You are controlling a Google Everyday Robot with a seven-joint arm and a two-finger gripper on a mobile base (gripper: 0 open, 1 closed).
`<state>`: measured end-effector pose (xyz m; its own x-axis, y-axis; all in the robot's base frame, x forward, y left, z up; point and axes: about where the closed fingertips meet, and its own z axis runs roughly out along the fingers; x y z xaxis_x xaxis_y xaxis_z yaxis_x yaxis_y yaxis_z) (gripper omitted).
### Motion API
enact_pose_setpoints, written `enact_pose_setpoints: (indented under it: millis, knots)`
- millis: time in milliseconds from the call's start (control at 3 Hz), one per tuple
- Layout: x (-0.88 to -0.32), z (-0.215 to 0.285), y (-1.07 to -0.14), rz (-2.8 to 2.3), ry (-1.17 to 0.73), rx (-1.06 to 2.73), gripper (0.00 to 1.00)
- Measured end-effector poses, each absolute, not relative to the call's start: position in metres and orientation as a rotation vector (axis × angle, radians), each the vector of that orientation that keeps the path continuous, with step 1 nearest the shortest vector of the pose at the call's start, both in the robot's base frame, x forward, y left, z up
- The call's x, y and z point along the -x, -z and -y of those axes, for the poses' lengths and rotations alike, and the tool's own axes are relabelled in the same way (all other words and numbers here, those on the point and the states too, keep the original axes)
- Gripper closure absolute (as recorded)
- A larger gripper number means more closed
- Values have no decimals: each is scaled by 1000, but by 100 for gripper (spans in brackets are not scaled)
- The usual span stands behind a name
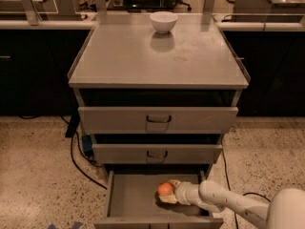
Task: Place orange into bottom drawer
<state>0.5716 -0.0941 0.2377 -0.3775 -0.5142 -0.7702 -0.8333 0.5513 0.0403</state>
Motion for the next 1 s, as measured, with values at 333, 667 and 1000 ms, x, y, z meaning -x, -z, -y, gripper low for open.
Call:
enact_pose_setpoints:
  millis: [333, 667, 1000]
  knots:
    - [-603, 117, -242, -2052, -504, 1034, 100]
    - [-604, 117, -243, -2051, -503, 1035, 100]
    - [-606, 104, -231, -2046, -522, 1057, 100]
